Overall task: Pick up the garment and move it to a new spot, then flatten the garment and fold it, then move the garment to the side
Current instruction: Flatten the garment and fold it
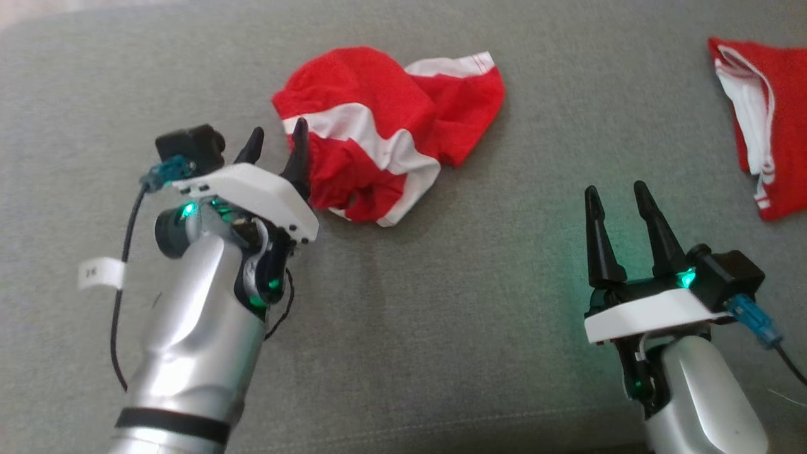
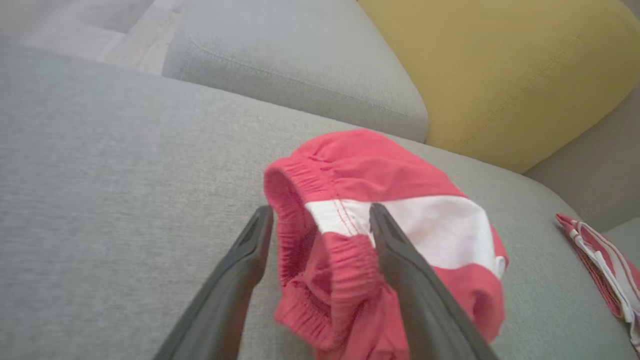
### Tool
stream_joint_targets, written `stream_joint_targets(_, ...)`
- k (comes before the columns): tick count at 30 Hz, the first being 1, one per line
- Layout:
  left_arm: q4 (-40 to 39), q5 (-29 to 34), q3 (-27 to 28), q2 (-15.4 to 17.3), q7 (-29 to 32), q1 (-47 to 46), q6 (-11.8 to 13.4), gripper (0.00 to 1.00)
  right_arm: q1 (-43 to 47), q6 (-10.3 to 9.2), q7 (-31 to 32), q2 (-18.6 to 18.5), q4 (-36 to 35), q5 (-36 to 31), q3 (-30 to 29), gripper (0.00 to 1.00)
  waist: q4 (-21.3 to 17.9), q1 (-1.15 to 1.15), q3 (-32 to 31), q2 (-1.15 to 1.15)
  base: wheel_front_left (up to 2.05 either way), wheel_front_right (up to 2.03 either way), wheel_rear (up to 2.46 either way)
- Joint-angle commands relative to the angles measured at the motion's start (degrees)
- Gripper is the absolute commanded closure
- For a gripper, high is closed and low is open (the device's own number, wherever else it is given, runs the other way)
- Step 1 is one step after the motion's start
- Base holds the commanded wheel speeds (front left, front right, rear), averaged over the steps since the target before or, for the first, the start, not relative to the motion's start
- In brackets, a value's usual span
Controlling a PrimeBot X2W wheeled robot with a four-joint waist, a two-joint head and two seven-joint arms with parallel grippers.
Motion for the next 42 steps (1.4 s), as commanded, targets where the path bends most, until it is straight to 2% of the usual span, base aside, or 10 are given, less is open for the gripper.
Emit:
stream_joint_targets(1,-1.06,-0.52,1.9,0.77,0.1,-2.81,-0.41,0.0,-2.11,0.37,-0.78,-0.15,-1.31,0.25,1.08,0.0,-1.08,-0.01,1.16,0.0,0.0,0.0,0.0)
stream_joint_targets(9,2.12,-2.42,2.03,1.0,1.78,-4.6,-2.41,0.0,-2.88,0.37,-1.15,-0.15,0.03,0.79,0.99,0.0,-1.5,-0.01,1.43,0.0,0.0,0.0,0.0)
stream_joint_targets(10,2.2,-2.52,1.92,1.0,1.82,-4.67,-2.57,0.08,-2.94,0.37,-1.18,-0.15,0.13,0.87,1.05,0.0,-1.52,-0.01,1.37,0.0,0.0,0.0,0.0)
stream_joint_targets(11,2.17,-2.74,1.69,0.98,1.75,-4.75,-2.76,0.38,-3.01,0.37,-1.21,-0.15,0.31,1.0,1.16,0.0,-1.55,-0.01,1.2,0.0,0.0,0.0,0.0)
stream_joint_targets(12,2.15,-2.85,1.52,0.97,1.81,-4.79,-2.91,0.54,-3.04,0.37,-1.23,-0.15,0.35,1.05,1.17,0.0,-1.57,-0.01,1.16,0.0,0.0,0.0,0.0)
stream_joint_targets(16,2.38,-3.45,0.77,0.93,2.52,-4.77,-3.37,0.96,-3.11,0.37,-1.26,-0.15,0.59,1.1,0.9,0.0,-1.58,-0.01,0.78,0.0,0.0,0.0,0.0)
stream_joint_targets(24,-0.12,-3.75,-0.72,0.85,0.47,-4.75,-3.82,1.0,-2.9,0.37,-1.28,-0.15,0.19,1.22,0.54,0.0,-1.18,-0.01,0.0,0.0,0.0,0.0,0.0)
stream_joint_targets(29,-6.9,-6.57,-6.39,0.79,-0.25,-4.04,-3.89,1.0,-2.51,0.37,-1.28,-0.15,0.22,1.32,0.18,0.0,-0.26,-0.01,-0.8,0.0,0.0,0.0,0.0)
stream_joint_targets(36,-19.47,-12.54,-18.05,0.77,-2.56,-5.67,1.31,1.0,-2.51,0.37,-1.29,-0.15,0.65,1.95,1.52,0.0,-0.64,-0.01,-1.5,0.0,0.0,0.0,0.0)
stream_joint_targets(42,-24.67,-14.77,-20.69,0.81,-4.58,-4.04,6.61,1.0,-2.07,0.37,-1.29,-0.15,0.52,1.95,1.2,0.0,-0.6,-0.01,-1.26,0.0,0.0,0.0,0.0)
